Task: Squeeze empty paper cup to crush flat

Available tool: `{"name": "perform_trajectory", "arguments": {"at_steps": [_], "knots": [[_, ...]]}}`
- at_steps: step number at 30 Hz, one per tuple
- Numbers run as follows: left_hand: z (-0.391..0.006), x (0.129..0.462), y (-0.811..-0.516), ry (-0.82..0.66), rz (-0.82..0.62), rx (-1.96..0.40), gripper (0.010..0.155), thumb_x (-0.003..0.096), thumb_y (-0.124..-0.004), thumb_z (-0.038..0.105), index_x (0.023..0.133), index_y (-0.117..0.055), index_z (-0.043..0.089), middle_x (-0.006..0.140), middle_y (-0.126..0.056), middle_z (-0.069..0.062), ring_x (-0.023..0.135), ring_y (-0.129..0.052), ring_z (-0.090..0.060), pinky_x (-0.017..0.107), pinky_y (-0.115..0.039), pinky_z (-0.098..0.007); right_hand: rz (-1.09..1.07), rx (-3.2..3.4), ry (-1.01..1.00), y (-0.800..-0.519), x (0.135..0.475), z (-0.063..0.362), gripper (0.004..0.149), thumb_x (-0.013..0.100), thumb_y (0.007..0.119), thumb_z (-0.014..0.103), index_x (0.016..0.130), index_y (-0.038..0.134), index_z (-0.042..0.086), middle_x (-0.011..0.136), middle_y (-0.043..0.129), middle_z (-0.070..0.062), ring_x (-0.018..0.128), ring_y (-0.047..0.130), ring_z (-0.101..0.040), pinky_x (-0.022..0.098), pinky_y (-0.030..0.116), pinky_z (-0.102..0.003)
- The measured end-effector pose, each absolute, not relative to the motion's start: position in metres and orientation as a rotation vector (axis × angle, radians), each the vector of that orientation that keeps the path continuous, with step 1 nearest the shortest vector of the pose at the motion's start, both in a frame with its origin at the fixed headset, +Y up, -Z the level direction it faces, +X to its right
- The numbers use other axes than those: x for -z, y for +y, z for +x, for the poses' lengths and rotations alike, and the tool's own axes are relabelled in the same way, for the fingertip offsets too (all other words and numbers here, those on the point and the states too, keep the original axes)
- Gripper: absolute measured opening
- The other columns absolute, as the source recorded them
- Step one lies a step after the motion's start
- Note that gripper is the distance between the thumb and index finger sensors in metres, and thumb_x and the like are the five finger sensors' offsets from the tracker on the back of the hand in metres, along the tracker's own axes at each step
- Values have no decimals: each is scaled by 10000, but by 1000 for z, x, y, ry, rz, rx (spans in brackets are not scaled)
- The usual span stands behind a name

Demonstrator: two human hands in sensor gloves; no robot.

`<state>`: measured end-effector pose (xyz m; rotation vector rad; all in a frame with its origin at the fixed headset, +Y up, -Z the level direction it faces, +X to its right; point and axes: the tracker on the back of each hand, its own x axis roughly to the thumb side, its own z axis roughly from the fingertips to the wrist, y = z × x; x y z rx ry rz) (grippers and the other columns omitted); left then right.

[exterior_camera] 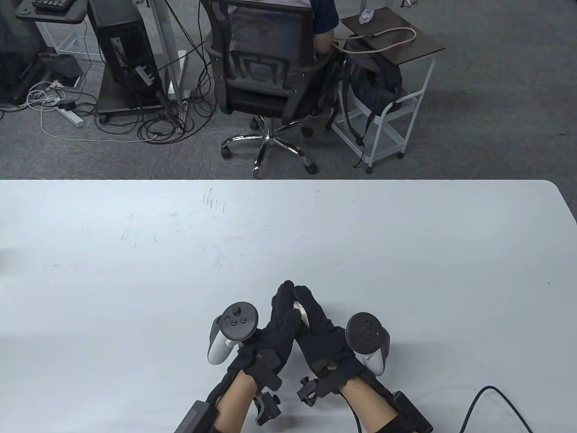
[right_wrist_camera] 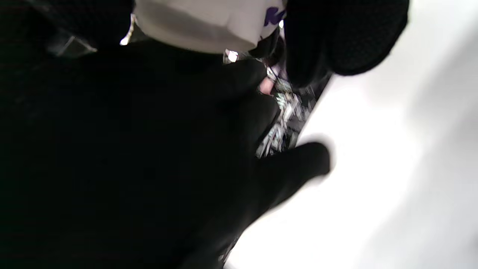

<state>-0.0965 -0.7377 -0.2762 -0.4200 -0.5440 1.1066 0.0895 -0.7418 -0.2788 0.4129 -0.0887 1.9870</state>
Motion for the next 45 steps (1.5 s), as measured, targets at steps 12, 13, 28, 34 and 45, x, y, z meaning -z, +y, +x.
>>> {"name": "perform_trajectory", "arguments": {"at_steps": [12,13,28,34,45], "knots": [[-142,284,-733,-298,-118,-405,801,572,-442,736,1198,-186,306,1251,-120,-106,1095,-20,-374,716,-261,-711,698,-2849,-31,-758,278,69,748,459,724,581,1081,391,331,1139,479,-114,893,711,-477,580,678,-587],[-142,285,-734,-290,-125,-387,800,573,-447,733,1198,-186,306,1251,-120,-104,1096,-20,-373,716,-259,-711,701,-2877,24,-761,278,66,744,456,732,573,1077,403,329,1139,473,-114,894,707,-475,584,670,-591],[-144,288,-738,-269,-138,-352,802,570,-455,730,1195,-188,304,1250,-129,-104,1100,-34,-375,715,-260,-712,762,-2948,246,-765,278,62,877,404,688,710,1077,234,377,1183,226,-69,1006,294,-582,670,507,-674],[-148,287,-730,-257,-91,-331,801,572,-465,727,1197,-204,299,1248,-122,-102,1098,-30,-373,714,-256,-711,532,-2835,-116,-726,282,109,843,406,689,692,1081,303,367,1182,243,-72,1020,216,-536,682,433,-700],[-168,296,-739,-159,-108,-235,795,578,-484,725,1199,-211,311,1246,-101,-94,1096,-16,-364,717,-245,-709,176,-2960,-215,-726,302,170,817,450,720,611,1083,277,348,1177,198,-71,1024,147,-490,682,333,-723]]}}
